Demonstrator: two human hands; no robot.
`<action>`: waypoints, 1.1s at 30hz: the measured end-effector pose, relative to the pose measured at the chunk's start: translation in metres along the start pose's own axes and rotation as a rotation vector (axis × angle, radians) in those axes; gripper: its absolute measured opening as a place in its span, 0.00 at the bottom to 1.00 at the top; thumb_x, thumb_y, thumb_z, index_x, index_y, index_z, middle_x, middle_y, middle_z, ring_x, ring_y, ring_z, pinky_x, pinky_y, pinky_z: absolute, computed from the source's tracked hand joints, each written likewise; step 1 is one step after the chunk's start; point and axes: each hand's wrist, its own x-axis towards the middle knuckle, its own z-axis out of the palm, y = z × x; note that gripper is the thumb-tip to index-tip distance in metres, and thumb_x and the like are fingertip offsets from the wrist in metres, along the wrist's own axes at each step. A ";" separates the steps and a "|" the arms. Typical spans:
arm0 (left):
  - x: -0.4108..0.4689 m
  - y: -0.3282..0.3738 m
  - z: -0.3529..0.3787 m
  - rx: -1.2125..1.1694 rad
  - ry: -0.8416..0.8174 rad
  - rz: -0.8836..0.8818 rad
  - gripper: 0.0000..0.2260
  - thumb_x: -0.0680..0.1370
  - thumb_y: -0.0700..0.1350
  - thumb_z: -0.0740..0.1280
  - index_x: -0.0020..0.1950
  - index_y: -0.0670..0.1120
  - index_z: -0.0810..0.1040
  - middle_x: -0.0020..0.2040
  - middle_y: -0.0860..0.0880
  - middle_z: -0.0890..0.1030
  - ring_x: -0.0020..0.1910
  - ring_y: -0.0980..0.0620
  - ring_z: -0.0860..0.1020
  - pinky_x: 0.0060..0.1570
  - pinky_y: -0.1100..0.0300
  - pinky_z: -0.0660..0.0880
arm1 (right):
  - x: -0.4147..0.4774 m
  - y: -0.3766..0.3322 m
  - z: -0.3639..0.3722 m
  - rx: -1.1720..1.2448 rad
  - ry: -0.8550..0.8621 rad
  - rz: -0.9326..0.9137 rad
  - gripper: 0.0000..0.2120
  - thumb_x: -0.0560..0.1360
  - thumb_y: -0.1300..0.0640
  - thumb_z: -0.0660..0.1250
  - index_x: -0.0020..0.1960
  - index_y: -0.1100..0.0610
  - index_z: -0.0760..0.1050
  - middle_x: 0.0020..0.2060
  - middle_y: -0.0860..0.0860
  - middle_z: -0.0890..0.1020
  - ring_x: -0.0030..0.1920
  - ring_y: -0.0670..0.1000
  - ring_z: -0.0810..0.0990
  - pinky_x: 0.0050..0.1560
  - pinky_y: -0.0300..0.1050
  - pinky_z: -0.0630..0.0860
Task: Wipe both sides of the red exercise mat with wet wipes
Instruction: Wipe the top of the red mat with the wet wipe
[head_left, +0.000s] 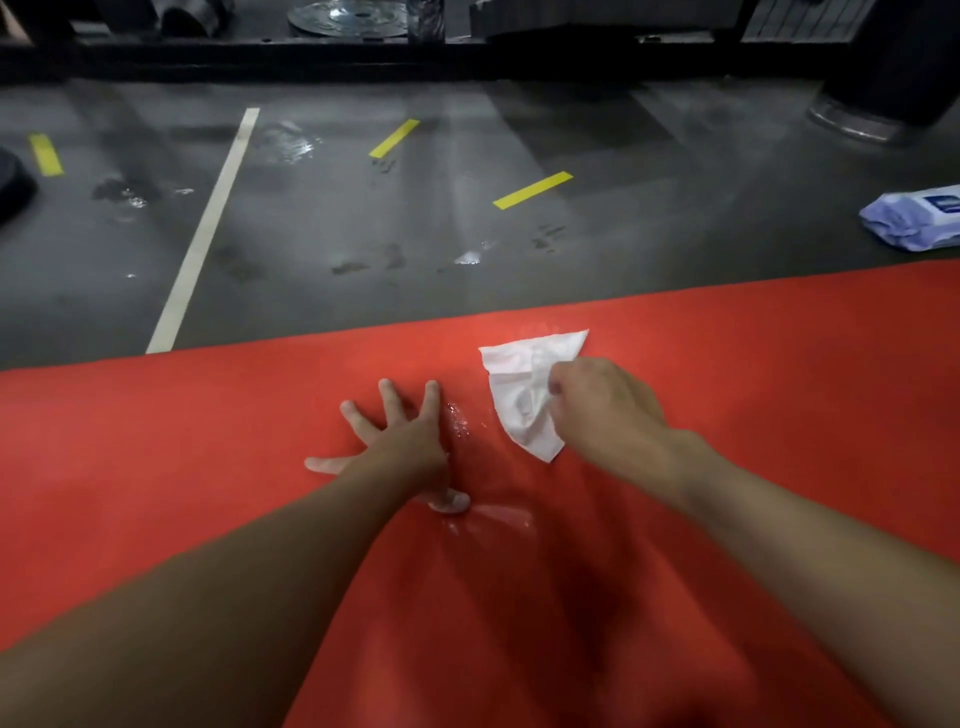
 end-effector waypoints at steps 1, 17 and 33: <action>0.001 0.000 0.001 -0.001 0.000 0.004 0.61 0.65 0.57 0.80 0.74 0.66 0.30 0.74 0.52 0.23 0.73 0.34 0.28 0.57 0.16 0.49 | -0.001 0.004 0.004 -0.041 0.017 -0.016 0.15 0.74 0.60 0.60 0.59 0.54 0.75 0.56 0.54 0.78 0.56 0.59 0.75 0.47 0.48 0.71; 0.006 0.002 0.001 0.010 -0.005 -0.034 0.63 0.64 0.56 0.80 0.73 0.66 0.27 0.73 0.51 0.21 0.72 0.33 0.27 0.56 0.16 0.49 | -0.008 0.054 0.027 -0.389 0.191 -0.070 0.17 0.78 0.47 0.54 0.47 0.53 0.80 0.46 0.53 0.79 0.53 0.57 0.73 0.54 0.54 0.64; 0.025 -0.029 -0.027 0.337 0.175 0.120 0.61 0.59 0.55 0.82 0.78 0.62 0.42 0.75 0.47 0.52 0.73 0.34 0.56 0.67 0.35 0.63 | 0.101 0.009 0.075 -0.016 -0.041 0.182 0.27 0.82 0.41 0.41 0.80 0.43 0.48 0.81 0.47 0.47 0.80 0.55 0.41 0.74 0.69 0.37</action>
